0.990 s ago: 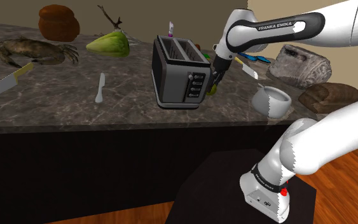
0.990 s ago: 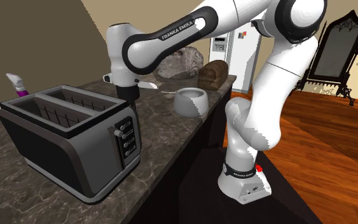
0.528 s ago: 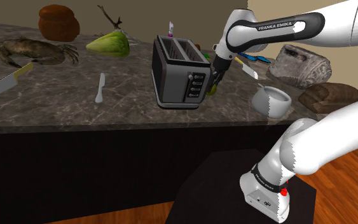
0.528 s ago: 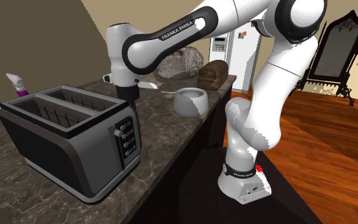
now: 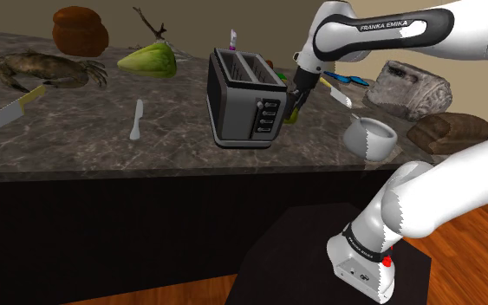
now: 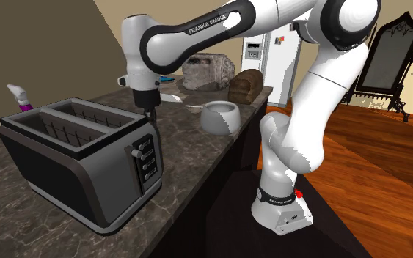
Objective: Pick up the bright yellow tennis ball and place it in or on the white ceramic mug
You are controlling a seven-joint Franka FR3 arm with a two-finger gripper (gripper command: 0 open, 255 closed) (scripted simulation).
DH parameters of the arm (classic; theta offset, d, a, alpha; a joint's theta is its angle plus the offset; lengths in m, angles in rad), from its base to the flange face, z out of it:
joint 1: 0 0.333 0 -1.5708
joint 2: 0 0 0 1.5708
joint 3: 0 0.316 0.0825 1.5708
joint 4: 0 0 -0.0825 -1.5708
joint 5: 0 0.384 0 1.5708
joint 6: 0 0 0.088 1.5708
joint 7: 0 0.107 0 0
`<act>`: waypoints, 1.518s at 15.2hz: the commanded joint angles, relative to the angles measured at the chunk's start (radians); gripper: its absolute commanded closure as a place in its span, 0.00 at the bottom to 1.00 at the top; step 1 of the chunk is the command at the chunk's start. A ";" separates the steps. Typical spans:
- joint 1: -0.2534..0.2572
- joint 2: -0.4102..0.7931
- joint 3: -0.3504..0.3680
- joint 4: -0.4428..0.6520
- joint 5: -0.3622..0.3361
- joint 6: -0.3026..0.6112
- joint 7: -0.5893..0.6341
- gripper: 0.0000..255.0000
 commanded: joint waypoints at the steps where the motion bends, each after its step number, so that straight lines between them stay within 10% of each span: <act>1: 0.002 -0.001 0.003 0.024 0.001 -0.025 0.004 1.00; 23: 0.008 -0.003 0.016 0.319 0.007 -0.322 0.020 1.00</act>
